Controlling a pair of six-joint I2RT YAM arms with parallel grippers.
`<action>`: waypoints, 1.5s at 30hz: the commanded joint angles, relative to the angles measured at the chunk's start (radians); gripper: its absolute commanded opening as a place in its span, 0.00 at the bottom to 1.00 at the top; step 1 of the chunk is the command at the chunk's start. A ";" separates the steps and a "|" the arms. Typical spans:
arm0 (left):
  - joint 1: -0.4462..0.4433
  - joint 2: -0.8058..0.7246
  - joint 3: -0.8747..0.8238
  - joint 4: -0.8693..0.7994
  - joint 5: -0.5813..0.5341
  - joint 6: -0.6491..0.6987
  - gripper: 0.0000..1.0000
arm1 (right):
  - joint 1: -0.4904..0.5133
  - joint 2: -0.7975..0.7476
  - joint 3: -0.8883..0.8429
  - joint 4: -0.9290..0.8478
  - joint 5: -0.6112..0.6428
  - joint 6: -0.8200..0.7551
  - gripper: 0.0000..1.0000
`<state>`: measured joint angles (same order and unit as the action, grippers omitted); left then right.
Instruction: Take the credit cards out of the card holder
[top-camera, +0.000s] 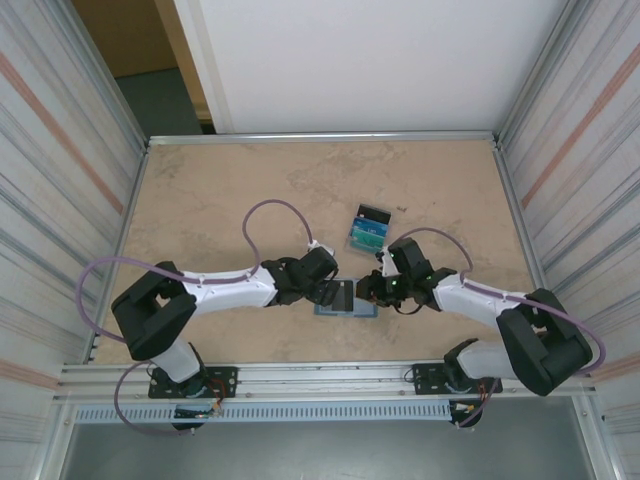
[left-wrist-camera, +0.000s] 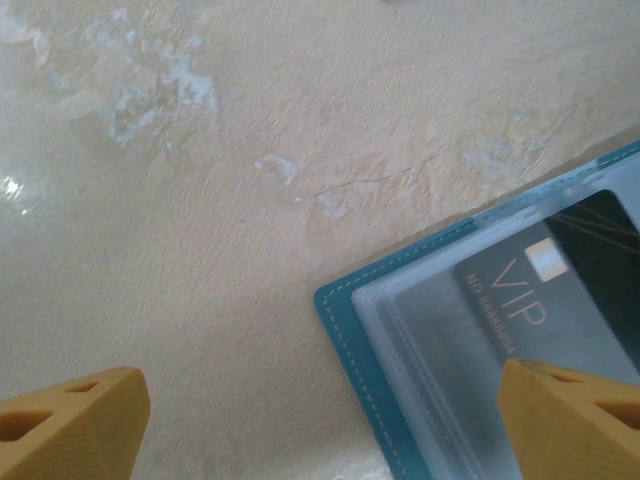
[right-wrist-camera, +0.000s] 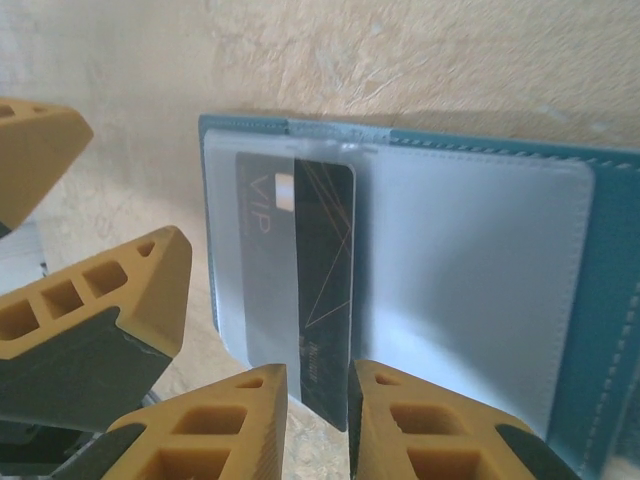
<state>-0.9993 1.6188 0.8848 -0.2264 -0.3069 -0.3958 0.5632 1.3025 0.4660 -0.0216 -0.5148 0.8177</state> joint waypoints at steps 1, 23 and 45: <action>-0.006 0.030 0.015 0.008 0.000 0.009 0.92 | 0.021 0.040 0.017 0.036 0.029 0.042 0.25; -0.006 0.100 -0.002 -0.073 -0.024 -0.044 0.92 | 0.012 0.197 -0.004 0.200 -0.034 0.080 0.25; -0.006 0.086 -0.004 -0.075 -0.054 -0.036 0.91 | -0.028 0.122 0.002 0.028 0.044 0.010 0.00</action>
<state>-1.0016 1.6779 0.8921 -0.2283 -0.3267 -0.4343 0.5472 1.4384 0.4686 0.1322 -0.5640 0.8654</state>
